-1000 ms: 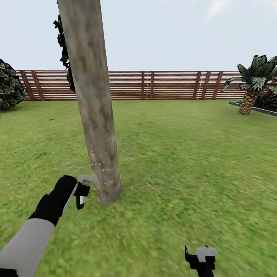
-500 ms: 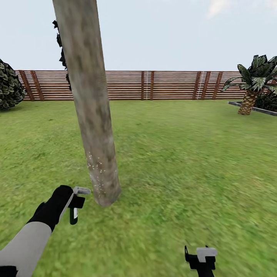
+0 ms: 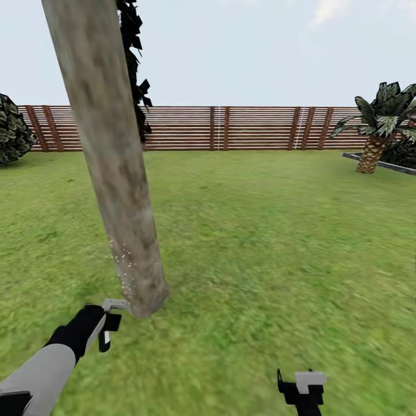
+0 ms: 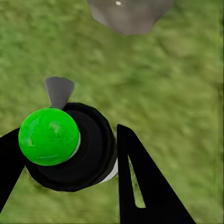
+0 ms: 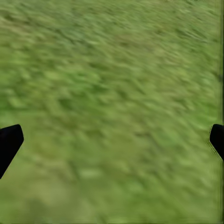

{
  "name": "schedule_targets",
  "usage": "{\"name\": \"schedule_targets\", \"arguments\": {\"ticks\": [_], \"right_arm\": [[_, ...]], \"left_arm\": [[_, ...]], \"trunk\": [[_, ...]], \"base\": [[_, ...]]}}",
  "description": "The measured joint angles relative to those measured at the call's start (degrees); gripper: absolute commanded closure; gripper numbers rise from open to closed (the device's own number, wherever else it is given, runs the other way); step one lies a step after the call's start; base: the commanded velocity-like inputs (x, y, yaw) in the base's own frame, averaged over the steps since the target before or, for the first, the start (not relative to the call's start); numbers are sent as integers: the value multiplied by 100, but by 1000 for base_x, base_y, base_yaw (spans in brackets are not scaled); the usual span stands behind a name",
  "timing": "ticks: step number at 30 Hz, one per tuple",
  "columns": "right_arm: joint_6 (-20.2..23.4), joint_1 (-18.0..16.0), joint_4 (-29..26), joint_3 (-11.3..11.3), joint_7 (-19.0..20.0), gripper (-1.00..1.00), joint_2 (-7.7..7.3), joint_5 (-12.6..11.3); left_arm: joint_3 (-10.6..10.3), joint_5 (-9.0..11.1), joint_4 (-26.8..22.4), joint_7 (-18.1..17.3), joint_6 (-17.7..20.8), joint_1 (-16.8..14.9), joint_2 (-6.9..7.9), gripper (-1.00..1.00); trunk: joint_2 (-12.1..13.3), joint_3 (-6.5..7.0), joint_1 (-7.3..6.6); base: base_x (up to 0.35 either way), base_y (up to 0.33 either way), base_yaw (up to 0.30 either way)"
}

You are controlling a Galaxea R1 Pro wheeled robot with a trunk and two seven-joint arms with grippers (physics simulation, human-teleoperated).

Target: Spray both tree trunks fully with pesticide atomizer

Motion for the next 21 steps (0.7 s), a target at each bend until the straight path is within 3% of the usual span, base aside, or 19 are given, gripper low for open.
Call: {"name": "schedule_targets", "arguments": {"ticks": [2, 5, 13, 17, 21], "right_arm": [[0, 0, 0, 0, 0, -100, 3, 0], [0, 0, 3, 0, 0, -100, 9, 0], [0, -1, 4, -1, 0, -100, 14, -1], [0, 0, 4, -1, 0, -100, 17, -1], [-2, 0, 3, -1, 0, -100, 8, -1]], "left_arm": [[18, 209, 222, 33, -347, 0, 2, 100], [25, 344, 431, 46, -605, 0, 3, 100], [22, 378, 652, 84, -684, -1, 8, 100], [26, 433, 701, 566, -686, -1, -13, 100], [27, 440, 727, 704, -803, -1, -231, 100]], "trunk": [[0, 0, 0], [0, 0, 0], [0, 0, 0], [0, 0, 0], [0, 0, 0]], "base": [[79, -269, 113], [79, -269, 231], [33, -271, 274], [1, -274, 238], [0, -275, 32]]}}
